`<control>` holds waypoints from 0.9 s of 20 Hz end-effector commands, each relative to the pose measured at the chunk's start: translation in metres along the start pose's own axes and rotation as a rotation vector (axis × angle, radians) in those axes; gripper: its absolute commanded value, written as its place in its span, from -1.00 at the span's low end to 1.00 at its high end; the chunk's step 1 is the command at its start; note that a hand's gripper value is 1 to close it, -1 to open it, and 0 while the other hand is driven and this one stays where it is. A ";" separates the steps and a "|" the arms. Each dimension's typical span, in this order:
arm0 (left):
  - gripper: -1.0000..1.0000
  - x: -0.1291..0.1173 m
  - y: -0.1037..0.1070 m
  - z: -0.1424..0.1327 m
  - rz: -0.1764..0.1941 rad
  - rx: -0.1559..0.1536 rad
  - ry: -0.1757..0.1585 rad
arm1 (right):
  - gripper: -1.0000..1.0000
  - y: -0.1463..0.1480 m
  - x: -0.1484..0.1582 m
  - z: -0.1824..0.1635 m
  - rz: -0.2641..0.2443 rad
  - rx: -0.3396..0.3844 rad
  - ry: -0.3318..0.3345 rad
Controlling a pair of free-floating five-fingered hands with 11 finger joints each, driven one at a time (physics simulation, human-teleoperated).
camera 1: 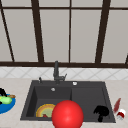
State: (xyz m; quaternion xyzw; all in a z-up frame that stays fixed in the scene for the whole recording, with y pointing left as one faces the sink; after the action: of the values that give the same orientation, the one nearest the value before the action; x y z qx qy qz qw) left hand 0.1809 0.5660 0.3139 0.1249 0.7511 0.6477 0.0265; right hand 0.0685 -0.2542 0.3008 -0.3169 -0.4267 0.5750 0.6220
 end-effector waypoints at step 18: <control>1.00 -0.057 -0.122 0.102 0.061 0.019 0.009 | 0.00 0.000 0.000 0.000 0.000 0.000 0.000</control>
State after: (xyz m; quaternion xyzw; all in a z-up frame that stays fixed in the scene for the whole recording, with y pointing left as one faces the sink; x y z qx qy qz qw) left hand 0.2260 0.6293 0.1770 0.1372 0.7512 0.6455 0.0154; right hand 0.0685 -0.2542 0.3008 -0.3169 -0.4267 0.5750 0.6220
